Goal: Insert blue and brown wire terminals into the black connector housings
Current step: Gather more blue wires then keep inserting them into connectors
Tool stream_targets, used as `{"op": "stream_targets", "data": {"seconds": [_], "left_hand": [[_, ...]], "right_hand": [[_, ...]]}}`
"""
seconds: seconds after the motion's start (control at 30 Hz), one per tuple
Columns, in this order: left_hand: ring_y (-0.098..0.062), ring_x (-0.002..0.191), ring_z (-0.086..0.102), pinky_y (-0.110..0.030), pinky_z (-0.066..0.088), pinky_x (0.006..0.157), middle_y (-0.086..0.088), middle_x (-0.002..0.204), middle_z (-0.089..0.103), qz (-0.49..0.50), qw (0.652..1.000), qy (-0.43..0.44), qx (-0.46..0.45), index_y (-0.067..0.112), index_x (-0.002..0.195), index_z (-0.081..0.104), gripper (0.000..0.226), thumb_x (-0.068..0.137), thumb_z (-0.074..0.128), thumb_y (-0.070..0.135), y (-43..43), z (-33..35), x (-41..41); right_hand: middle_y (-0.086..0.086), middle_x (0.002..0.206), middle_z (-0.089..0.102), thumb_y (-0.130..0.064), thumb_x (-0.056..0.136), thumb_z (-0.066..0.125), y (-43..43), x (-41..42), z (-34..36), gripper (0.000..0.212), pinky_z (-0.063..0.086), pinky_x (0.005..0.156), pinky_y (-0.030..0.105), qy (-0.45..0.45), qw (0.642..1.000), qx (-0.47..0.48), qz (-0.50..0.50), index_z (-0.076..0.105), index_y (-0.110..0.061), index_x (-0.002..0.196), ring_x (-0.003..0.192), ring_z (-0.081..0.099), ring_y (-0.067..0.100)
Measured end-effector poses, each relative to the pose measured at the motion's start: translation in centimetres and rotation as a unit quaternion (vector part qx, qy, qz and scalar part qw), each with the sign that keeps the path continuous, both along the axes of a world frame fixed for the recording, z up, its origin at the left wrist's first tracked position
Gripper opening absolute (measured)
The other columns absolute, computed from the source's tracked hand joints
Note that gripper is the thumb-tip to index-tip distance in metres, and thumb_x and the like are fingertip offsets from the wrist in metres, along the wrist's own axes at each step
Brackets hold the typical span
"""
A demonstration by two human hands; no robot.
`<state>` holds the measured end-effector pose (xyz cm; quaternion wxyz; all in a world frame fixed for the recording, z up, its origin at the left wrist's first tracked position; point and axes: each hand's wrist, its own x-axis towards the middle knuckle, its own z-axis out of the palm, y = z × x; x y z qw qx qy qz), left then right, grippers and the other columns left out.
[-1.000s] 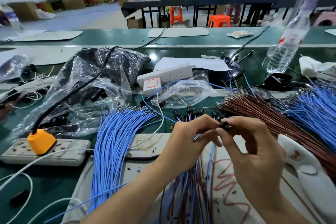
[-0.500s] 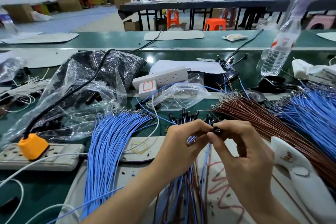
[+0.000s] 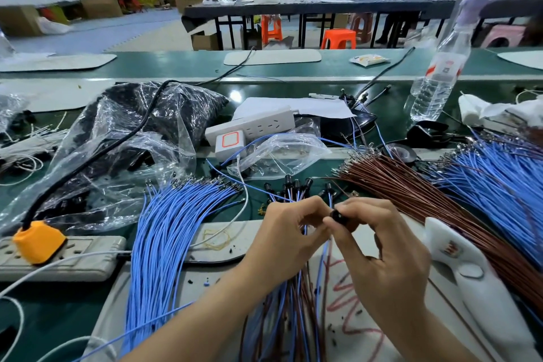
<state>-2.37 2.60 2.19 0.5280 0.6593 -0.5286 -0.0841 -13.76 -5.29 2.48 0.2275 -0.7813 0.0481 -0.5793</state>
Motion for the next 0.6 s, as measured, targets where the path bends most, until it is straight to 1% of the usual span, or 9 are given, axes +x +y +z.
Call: {"op": "stream_targets", "data": {"seconds": [0.1, 0.2, 0.27, 0.33, 0.4, 0.47, 0.5, 0.53, 0.6], "left_hand": [[0.004, 0.068, 0.062, -0.011, 0.046, 0.067, 0.007, 0.074, 0.067, 0.006, 1.0, -0.024, -0.004, 0.007, 0.09, 0.066, 0.011, 0.084, 0.066, -0.001, 0.1, -0.3, 0.1], [-0.008, 0.084, 0.069, -0.025, 0.055, 0.078, 0.0, 0.094, 0.072, -0.04, 0.999, 0.003, -0.015, 0.011, 0.113, 0.059, 0.034, 0.083, 0.064, -0.003, 0.1, -0.3, -0.2], [-0.006, 0.082, 0.07, -0.023, 0.055, 0.077, 0.0, 0.091, 0.073, -0.025, 0.999, -0.008, -0.036, 0.011, 0.109, 0.061, 0.023, 0.087, 0.064, 0.006, 0.0, -0.3, -0.2], [-0.003, 0.074, 0.07, -0.025, 0.056, 0.071, 0.001, 0.081, 0.073, 0.022, 0.998, -0.007, -0.055, 0.01, 0.099, 0.064, 0.01, 0.09, 0.062, 0.01, 0.0, -0.4, 0.2], [-0.005, 0.072, 0.071, -0.03, 0.057, 0.07, 0.0, 0.081, 0.073, 0.042, 0.996, 0.037, -0.065, 0.015, 0.103, 0.064, 0.014, 0.09, 0.062, 0.009, 0.0, -0.2, 0.6], [-0.008, 0.076, 0.072, -0.028, 0.058, 0.075, 0.0, 0.083, 0.073, 0.046, 0.994, 0.069, -0.075, 0.026, 0.112, 0.059, 0.026, 0.09, 0.062, 0.012, 0.2, 0.0, 0.8], [-0.008, 0.079, 0.072, -0.028, 0.057, 0.077, 0.002, 0.084, 0.074, 0.049, 0.993, 0.068, -0.08, 0.031, 0.115, 0.058, 0.029, 0.09, 0.061, 0.016, 0.3, 0.0, 0.9], [-0.008, 0.081, 0.072, -0.03, 0.057, 0.079, 0.004, 0.084, 0.074, 0.052, 0.993, 0.065, -0.083, 0.034, 0.115, 0.058, 0.029, 0.09, 0.061, 0.021, 0.3, 0.1, 0.9], [-0.008, 0.085, 0.071, -0.034, 0.056, 0.082, 0.008, 0.087, 0.074, 0.057, 0.992, 0.071, -0.088, 0.038, 0.116, 0.058, 0.028, 0.089, 0.059, 0.032, 0.4, 0.1, 0.9]], "right_hand": [[0.01, 0.084, 0.063, -0.01, 0.084, 0.064, -0.3, 0.2, 0.0, 0.012, 0.051, 0.071, 0.019, 0.008, 1.0, 0.029, 0.006, 0.06, -0.002, 0.091, 0.078, 0.059, 0.013], [0.008, 0.086, 0.064, -0.014, 0.085, 0.064, -0.6, 0.2, 0.1, 0.017, 0.049, 0.073, 0.015, 0.043, 0.998, 0.03, -0.017, 0.063, 0.003, 0.086, 0.077, 0.058, 0.009], [0.006, 0.09, 0.064, -0.016, 0.088, 0.061, -1.1, 0.1, 0.5, 0.017, 0.047, 0.074, 0.014, 0.034, 0.998, 0.043, -0.023, 0.064, 0.0, 0.092, 0.077, 0.058, 0.009], [0.006, 0.091, 0.062, -0.014, 0.092, 0.059, -2.0, -0.2, 0.8, 0.014, 0.044, 0.074, 0.013, 0.026, 0.995, 0.063, -0.078, 0.062, -0.002, 0.096, 0.076, 0.056, 0.01], [0.01, 0.092, 0.061, -0.006, 0.09, 0.06, -3.6, -0.3, 0.8, 0.01, 0.041, 0.077, 0.015, 0.121, 0.976, 0.074, -0.164, 0.061, -0.002, 0.099, 0.081, 0.056, 0.017], [0.014, 0.106, 0.061, -0.005, 0.089, 0.061, -4.5, -0.2, 0.2, 0.03, 0.042, 0.089, 0.029, 0.308, 0.924, 0.109, -0.198, 0.058, -0.005, 0.119, 0.099, 0.056, 0.03], [0.015, 0.114, 0.059, -0.008, 0.09, 0.059, -4.6, -0.1, -0.1, 0.044, 0.042, 0.094, 0.036, 0.378, 0.895, 0.122, -0.205, 0.05, -0.008, 0.133, 0.107, 0.054, 0.032], [0.014, 0.117, 0.058, -0.011, 0.091, 0.058, -4.4, 0.0, -0.4, 0.054, 0.042, 0.094, 0.04, 0.415, 0.875, 0.124, -0.215, 0.04, -0.012, 0.142, 0.109, 0.053, 0.032], [0.01, 0.106, 0.059, -0.014, 0.092, 0.055, -3.9, 0.2, -0.8, 0.064, 0.042, 0.083, 0.036, 0.43, 0.866, 0.102, -0.232, 0.027, -0.021, 0.15, 0.1, 0.053, 0.028]]}}
